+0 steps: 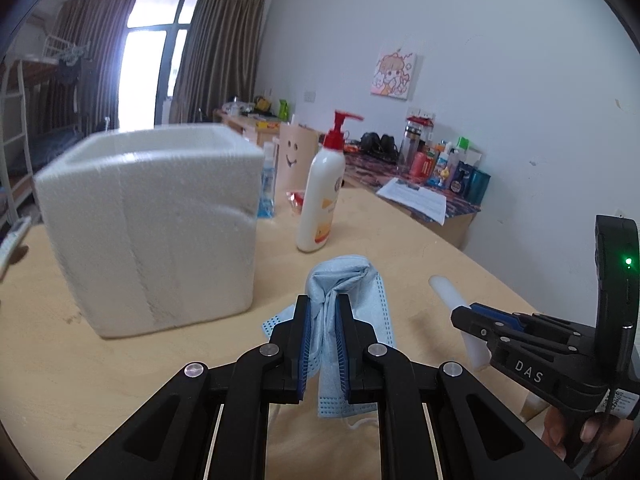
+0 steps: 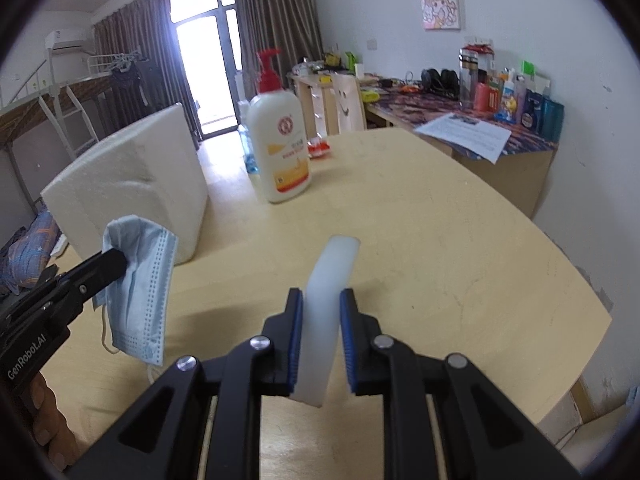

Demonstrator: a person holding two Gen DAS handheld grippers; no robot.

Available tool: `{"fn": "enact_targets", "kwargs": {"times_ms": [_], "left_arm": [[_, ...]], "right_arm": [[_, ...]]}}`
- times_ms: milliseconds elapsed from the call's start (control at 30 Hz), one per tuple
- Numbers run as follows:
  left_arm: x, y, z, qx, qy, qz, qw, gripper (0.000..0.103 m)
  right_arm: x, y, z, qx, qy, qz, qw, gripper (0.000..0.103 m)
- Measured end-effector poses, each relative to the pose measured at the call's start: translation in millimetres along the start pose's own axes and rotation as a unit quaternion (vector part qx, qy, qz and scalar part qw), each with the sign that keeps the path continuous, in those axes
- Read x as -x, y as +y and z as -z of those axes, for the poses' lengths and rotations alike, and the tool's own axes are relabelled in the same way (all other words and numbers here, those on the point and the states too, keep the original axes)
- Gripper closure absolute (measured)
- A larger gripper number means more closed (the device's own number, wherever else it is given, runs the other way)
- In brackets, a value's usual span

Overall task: Organize soft objects
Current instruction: 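Carry the blue mask and white foam tube over the white foam box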

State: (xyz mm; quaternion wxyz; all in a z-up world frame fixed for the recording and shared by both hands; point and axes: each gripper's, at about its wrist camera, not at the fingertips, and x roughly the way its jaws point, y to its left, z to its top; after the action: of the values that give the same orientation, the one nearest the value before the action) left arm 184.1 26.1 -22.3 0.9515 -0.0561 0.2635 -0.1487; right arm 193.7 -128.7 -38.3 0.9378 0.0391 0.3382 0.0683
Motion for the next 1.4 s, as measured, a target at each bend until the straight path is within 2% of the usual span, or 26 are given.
{"fn": "enact_targets", "kwargs": {"times_ms": [167, 400, 633, 967, 1400], "left_arm": [[22, -1, -11, -0.012, -0.024, -0.009, 0.9996, 0.090], [47, 1, -25, -0.033, -0.050, -0.046, 0.9972, 0.090], [64, 15, -32, -0.028, -0.067, -0.080, 0.9942, 0.090], [89, 34, -35, -0.022, -0.100, -0.126, 0.9868, 0.090], [110, 54, -31, -0.001, -0.116, -0.184, 0.9761, 0.090]], "right_arm": [[10, 5, -6, 0.006, -0.018, -0.014, 1.000, 0.081], [23, 17, -19, 0.025, -0.051, -0.036, 0.998, 0.081], [34, 35, -29, 0.054, -0.076, -0.067, 0.993, 0.081], [35, 60, -39, 0.090, -0.089, -0.118, 0.985, 0.081], [29, 98, -46, 0.136, -0.087, -0.186, 0.969, 0.081]]}}
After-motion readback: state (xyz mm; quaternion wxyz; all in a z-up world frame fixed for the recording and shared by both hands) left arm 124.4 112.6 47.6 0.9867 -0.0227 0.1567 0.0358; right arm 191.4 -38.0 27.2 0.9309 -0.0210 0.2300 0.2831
